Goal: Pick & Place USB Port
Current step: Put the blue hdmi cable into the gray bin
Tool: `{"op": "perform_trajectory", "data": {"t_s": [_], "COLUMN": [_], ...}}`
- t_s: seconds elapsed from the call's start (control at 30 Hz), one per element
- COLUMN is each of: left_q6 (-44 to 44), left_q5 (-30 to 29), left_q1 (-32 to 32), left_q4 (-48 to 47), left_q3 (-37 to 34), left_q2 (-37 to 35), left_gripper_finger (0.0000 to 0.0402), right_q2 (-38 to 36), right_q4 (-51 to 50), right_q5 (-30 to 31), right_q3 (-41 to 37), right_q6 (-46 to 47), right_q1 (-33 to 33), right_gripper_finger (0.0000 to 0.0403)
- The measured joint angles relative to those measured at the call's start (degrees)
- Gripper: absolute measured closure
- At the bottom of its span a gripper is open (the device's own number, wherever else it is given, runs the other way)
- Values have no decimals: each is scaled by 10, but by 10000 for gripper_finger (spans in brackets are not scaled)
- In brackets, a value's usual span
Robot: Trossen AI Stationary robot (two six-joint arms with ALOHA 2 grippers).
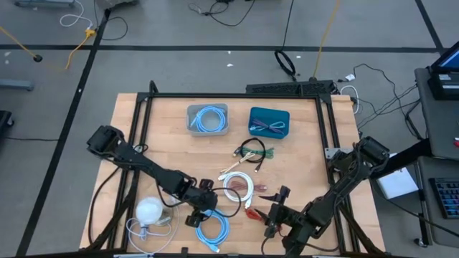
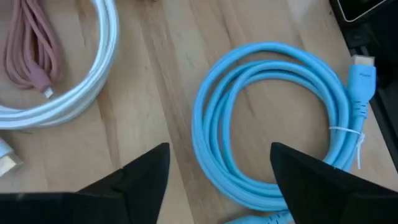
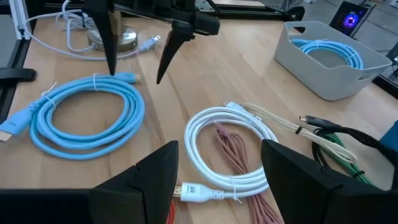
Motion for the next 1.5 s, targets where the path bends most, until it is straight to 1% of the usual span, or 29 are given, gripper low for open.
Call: {"op": "perform_trajectory", "data": {"t_s": [0.07,0.13,0.33,0.43,0.7,0.77,0.8,0.87,0.9,0.97,1.0,1.03,1.17,1.23,1.33,1.43,1.5], "left_q6": [-7,-15,-24,-31,-44,-46,-48,-51,-54,-55,-53,-53,-68,-75,-84,-92,-92], "left_q5": [1,0,-28,-31,-36,-38,-40,-48,-51,-53,-51,-52,-69,-110,-212,-368,-474], "left_q1": [0,-3,-13,-13,-12,-12,-12,-11,-11,-10,-10,-11,-12,-17,-27,-41,-48], "left_q4": [0,-1,-6,8,28,29,29,26,24,18,19,21,-4,-13,-38,-53,-48], "left_q3": [0,0,0,1,1,2,2,2,2,1,1,1,-2,-2,-2,-2,0], "left_q2": [3,4,21,39,87,91,93,91,90,83,79,75,38,4,-56,-122,-156], "left_gripper_finger": [110,111,143,155,154,163,174,216,247,329,360,375,389,389,389,389,389], "right_q2": [0,0,0,0,0,0,0,0,0,0,0,0,0,0,0,0,0], "right_q4": [8,14,16,17,23,24,24,24,25,25,25,25,26,27,28,28,42], "right_q5": [0,0,0,0,0,0,0,0,0,0,0,0,0,1,1,1,1], "right_q3": [-7,-11,-15,-15,-15,-16,-16,-16,-16,-16,-16,-16,-16,-16,-16,-16,-21], "right_q6": [-1,-2,-2,-2,-2,-2,-2,-2,-2,-2,-2,-2,-2,-2,-2,-2,-5], "right_q1": [0,0,0,-1,-1,-1,-1,-1,-1,-1,-1,-1,-1,-1,-1,-3,-5], "right_gripper_finger": [179,179,179,179,179,179,179,179,179,179,179,179,179,179,179,179,179]}}
